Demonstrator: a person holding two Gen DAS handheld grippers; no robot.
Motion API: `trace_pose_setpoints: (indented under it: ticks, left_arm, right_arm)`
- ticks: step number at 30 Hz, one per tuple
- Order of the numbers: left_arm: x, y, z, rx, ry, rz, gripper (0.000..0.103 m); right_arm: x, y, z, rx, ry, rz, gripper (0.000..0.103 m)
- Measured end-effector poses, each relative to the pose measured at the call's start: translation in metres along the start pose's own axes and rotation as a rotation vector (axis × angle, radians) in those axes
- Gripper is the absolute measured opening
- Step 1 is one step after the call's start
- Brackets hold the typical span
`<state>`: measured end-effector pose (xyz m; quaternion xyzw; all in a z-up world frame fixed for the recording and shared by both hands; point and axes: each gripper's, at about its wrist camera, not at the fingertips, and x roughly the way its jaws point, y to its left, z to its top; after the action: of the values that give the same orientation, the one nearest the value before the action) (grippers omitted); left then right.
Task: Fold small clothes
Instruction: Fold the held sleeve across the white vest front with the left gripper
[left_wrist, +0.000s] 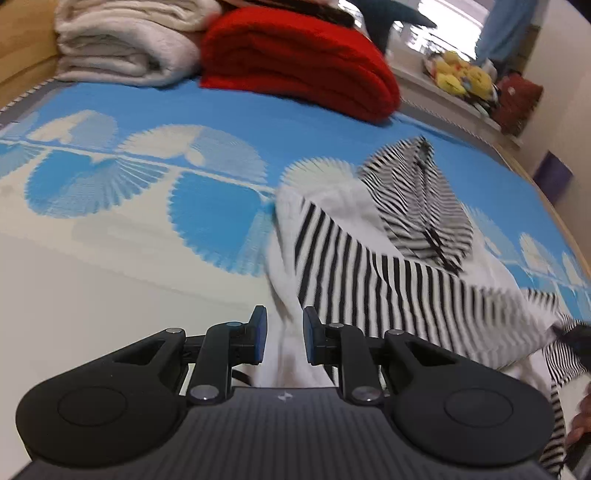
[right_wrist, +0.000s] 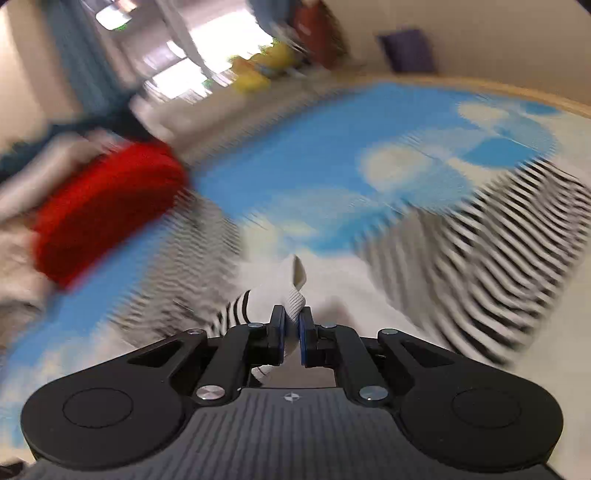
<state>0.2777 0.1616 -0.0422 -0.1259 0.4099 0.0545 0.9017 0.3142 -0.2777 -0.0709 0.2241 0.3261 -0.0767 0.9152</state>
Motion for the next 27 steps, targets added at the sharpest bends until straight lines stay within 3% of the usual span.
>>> trace_pose_setpoints:
  ticks: [2, 3, 6, 8, 10, 11, 13, 15, 17, 20, 23, 24, 27]
  left_arm:
    - [0.010, -0.010, -0.004, 0.019, 0.037, -0.016, 0.021]
    - [0.014, -0.015, -0.006, 0.032, 0.048, -0.015, 0.021]
    - [0.025, -0.025, -0.012, 0.074, 0.070, -0.018, 0.021]
    - [0.034, -0.027, -0.016, 0.080, 0.101, -0.029, 0.021]
    - [0.046, -0.025, -0.021, 0.073, 0.151, -0.021, 0.021]
    - [0.053, -0.022, -0.024, 0.073, 0.182, 0.006, 0.021]
    - [0.065, -0.015, -0.031, 0.087, 0.244, 0.105, 0.022]
    - [0.063, -0.015, -0.031, 0.127, 0.226, 0.150, 0.023]
    - [0.055, -0.020, -0.028, 0.156, 0.185, 0.129, 0.023]
    - [0.054, -0.023, -0.029, 0.155, 0.169, 0.089, 0.023]
    - [0.067, -0.016, -0.036, 0.114, 0.256, 0.134, 0.024]
    - [0.065, -0.012, -0.035, 0.085, 0.251, 0.143, 0.024]
    - [0.048, -0.014, -0.027, 0.077, 0.164, 0.124, 0.024]
  right_arm:
    - [0.021, -0.015, -0.008, 0.011, 0.147, -0.106, 0.009]
    - [0.025, -0.024, -0.010, 0.048, 0.180, -0.133, 0.012]
    - [0.013, -0.028, -0.005, 0.048, 0.126, -0.175, 0.012]
    - [0.000, -0.020, -0.001, 0.006, 0.060, -0.106, 0.013]
    - [0.001, -0.013, 0.001, -0.014, 0.059, 0.011, 0.021]
    - [0.008, -0.011, 0.000, -0.024, 0.096, 0.058, 0.023]
    - [0.028, -0.014, -0.007, -0.039, 0.209, 0.059, 0.025]
    - [0.044, -0.024, -0.014, -0.020, 0.297, -0.026, 0.018]
    - [0.042, -0.027, -0.009, 0.000, 0.283, -0.030, 0.019]
    - [0.031, -0.018, -0.003, -0.070, 0.216, -0.003, 0.027]
    - [0.046, -0.031, -0.012, -0.049, 0.316, -0.049, 0.026]
    - [0.044, -0.037, -0.013, -0.031, 0.310, -0.043, 0.026]
    - [0.028, -0.033, 0.001, -0.049, 0.256, -0.039, 0.028]
